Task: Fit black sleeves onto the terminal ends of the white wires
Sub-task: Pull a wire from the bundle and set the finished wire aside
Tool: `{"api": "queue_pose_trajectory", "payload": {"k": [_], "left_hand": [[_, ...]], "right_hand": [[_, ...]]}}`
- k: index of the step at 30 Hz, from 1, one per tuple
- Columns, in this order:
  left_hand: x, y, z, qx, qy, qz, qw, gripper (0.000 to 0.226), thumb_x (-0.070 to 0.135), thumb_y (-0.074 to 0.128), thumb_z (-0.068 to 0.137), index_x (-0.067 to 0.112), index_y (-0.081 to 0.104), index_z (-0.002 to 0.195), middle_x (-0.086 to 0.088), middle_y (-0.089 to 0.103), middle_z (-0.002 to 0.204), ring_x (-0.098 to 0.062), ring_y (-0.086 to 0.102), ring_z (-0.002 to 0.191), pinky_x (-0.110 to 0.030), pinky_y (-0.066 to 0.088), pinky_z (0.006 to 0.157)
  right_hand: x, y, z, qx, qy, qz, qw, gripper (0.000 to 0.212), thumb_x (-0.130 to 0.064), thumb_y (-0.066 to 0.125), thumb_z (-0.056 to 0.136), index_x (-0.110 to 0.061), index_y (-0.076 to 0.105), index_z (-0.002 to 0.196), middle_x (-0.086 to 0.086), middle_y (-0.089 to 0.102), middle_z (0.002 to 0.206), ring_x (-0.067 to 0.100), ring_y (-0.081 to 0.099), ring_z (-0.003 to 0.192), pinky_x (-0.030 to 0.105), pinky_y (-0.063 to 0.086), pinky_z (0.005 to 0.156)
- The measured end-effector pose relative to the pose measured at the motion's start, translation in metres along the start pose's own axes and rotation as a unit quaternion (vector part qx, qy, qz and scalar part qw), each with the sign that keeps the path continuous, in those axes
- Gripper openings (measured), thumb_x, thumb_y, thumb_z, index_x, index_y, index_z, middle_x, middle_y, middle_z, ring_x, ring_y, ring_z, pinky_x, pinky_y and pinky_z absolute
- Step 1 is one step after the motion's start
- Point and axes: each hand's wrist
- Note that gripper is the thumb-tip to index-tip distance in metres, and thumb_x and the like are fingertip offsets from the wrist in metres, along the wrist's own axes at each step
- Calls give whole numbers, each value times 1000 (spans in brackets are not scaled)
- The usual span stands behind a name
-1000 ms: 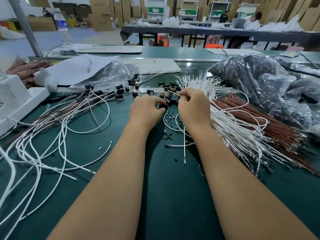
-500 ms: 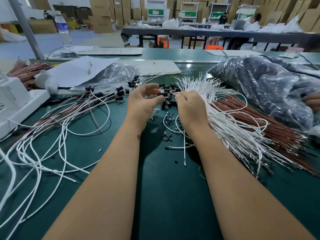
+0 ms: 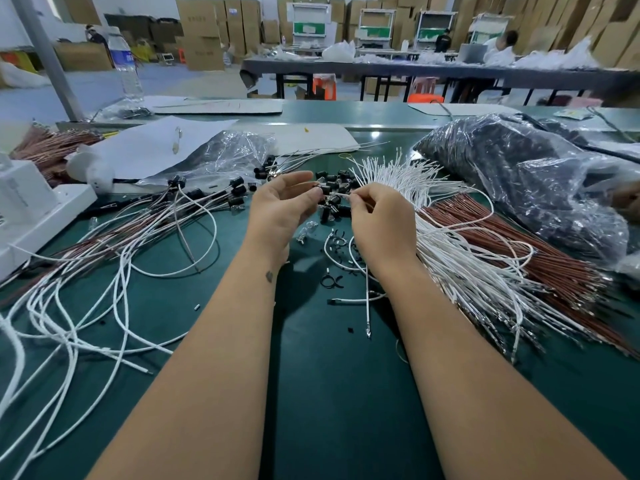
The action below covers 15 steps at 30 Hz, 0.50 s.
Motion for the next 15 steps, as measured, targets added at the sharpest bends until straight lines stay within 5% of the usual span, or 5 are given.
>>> {"api": "queue_pose_trajectory", "payload": {"k": [15], "left_hand": [[3,5,-5,11,-1,31,999,12,5,73,80,12,67,88,-2,72,75,-15,66,74,-27,55,80]], "right_hand": [[-2,-1,-3,17,-54,-39,998,14,-17,59,94,-13,72,97,3,65,98,17,58,85,26,43,69]]}}
Point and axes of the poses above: each hand's wrist, its own z-axis towards the middle knuckle, its own y-axis out of the palm, x = y × z
